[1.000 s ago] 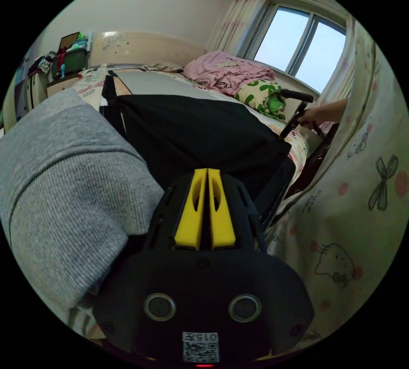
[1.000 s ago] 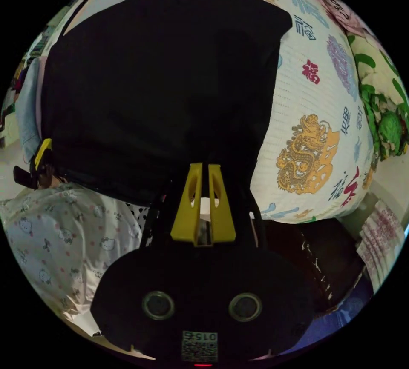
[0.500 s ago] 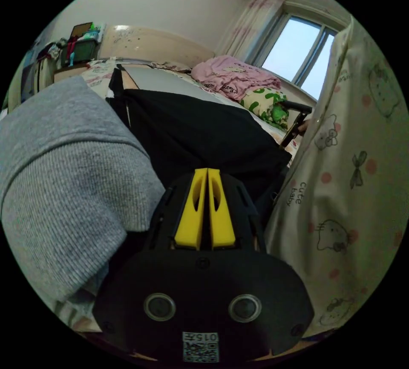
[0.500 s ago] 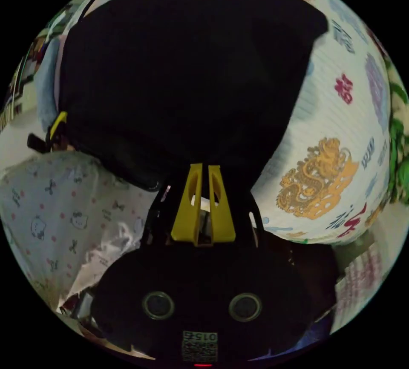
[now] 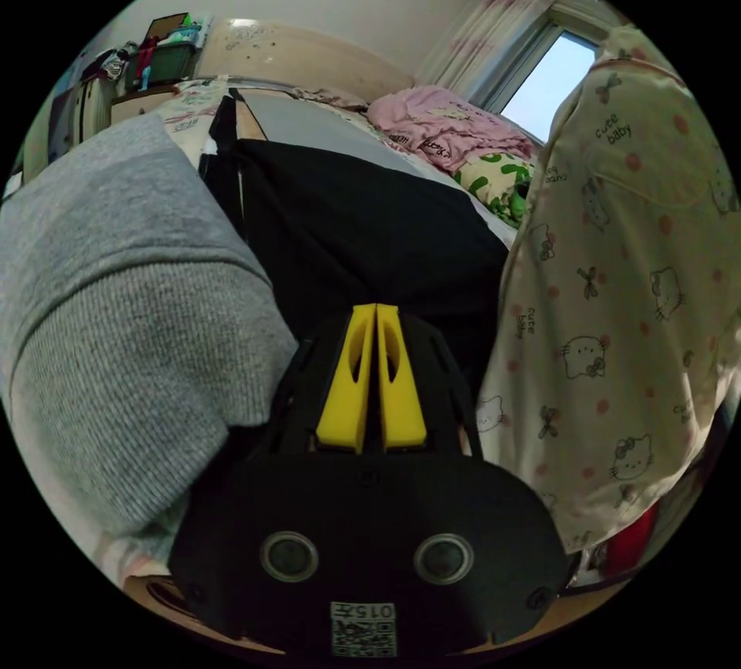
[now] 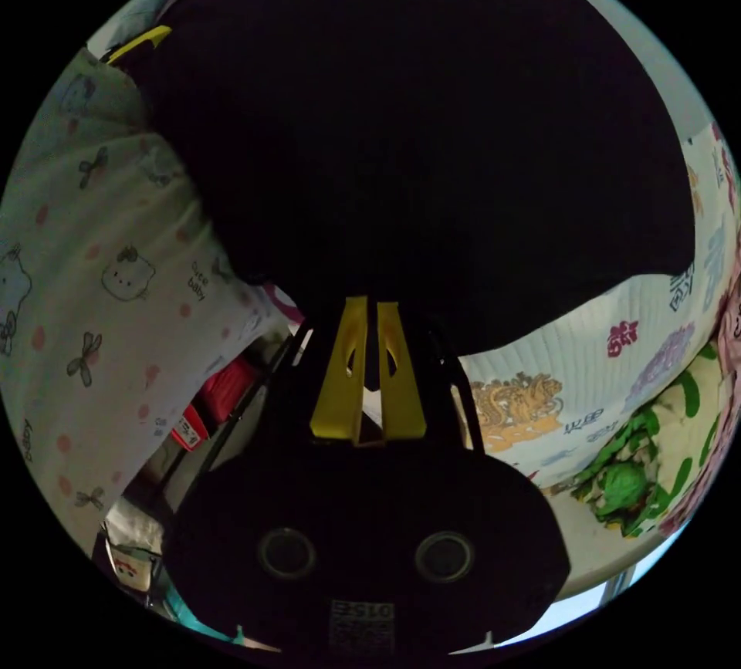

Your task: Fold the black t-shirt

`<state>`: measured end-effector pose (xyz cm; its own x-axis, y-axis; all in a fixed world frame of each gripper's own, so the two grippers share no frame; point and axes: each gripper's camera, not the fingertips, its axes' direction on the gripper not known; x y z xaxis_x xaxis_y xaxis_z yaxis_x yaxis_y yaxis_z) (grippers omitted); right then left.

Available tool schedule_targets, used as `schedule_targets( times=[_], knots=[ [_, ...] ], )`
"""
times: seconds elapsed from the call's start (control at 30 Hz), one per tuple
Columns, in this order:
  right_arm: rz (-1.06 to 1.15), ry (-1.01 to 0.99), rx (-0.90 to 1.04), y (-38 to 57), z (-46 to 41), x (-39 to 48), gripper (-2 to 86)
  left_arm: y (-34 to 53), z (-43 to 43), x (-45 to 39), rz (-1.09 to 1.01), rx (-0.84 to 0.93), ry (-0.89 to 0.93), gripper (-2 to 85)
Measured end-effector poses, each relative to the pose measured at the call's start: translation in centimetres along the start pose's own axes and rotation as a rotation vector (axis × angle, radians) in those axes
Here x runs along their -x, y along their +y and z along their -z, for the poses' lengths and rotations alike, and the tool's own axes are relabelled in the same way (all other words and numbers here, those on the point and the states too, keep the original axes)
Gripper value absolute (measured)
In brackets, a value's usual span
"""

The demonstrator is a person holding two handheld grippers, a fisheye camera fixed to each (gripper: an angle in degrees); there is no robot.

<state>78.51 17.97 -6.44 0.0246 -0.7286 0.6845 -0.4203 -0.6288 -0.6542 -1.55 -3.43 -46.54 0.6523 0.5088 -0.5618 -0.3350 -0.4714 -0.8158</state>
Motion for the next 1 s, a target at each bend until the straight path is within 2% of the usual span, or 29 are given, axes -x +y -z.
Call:
schedule_targets(
  times=[0.33,0.6,0.83,1.0],
  knots=[
    [0.038,-0.03,0.052,-0.6,-0.1,1.8,0.4,1.3,2.0,-0.4,0.0,-0.016,-0.02,-0.3],
    [0.019,0.011,0.014,0.8,1.4,5.2,0.4,5.0,5.0,-1.0,-0.019,-0.138,-0.065,-0.2],
    [-0.036,-0.093,0.053,1.5,4.0,6.5,0.4,8.0,7.9,-1.5,-0.092,-0.229,-0.121,-0.3],
    [-0.103,-0.109,-0.037,4.5,6.0,8.6,0.6,10.1,10.5,-1.8,-0.132,-0.284,-0.192,-0.3]
  ],
)
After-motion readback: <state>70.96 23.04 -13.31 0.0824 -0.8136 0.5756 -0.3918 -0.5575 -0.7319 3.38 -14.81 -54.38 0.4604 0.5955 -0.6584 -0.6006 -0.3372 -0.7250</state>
